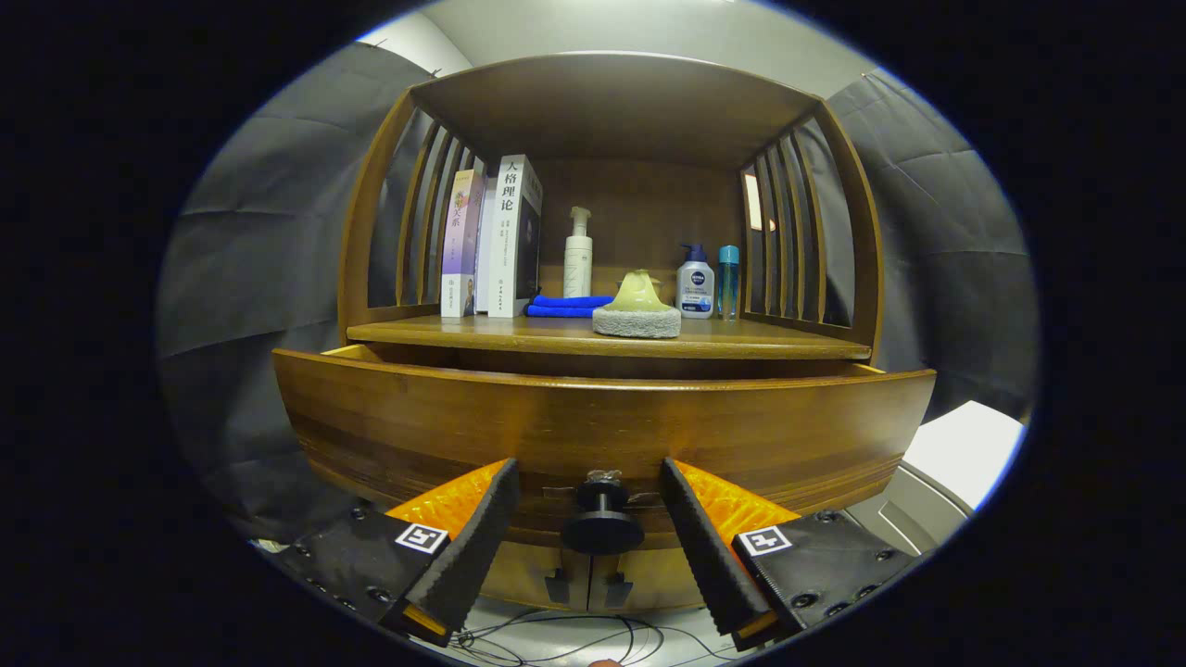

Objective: Pull open the drawer, take out the items inside it, and place them on the countertop above the cabinet.

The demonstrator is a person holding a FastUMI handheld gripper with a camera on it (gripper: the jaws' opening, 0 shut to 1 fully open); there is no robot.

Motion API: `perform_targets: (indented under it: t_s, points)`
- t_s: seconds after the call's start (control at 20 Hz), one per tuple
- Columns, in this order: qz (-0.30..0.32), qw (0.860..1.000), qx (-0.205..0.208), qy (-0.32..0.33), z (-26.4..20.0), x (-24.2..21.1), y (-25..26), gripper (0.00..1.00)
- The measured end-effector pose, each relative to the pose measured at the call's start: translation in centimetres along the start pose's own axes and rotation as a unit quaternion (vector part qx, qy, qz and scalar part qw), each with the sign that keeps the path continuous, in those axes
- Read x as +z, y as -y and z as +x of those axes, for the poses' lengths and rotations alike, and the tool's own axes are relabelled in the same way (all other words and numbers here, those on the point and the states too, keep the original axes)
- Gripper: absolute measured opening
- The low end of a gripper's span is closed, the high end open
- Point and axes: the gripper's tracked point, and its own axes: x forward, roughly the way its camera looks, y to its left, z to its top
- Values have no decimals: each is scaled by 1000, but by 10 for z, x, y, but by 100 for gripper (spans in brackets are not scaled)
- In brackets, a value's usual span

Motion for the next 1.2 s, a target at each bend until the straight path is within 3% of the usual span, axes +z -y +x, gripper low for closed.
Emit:
perform_targets:
  t_s: [1.2]
  points:
    - [-11, 1000, -14, -6, 68, 12, 3, 98]
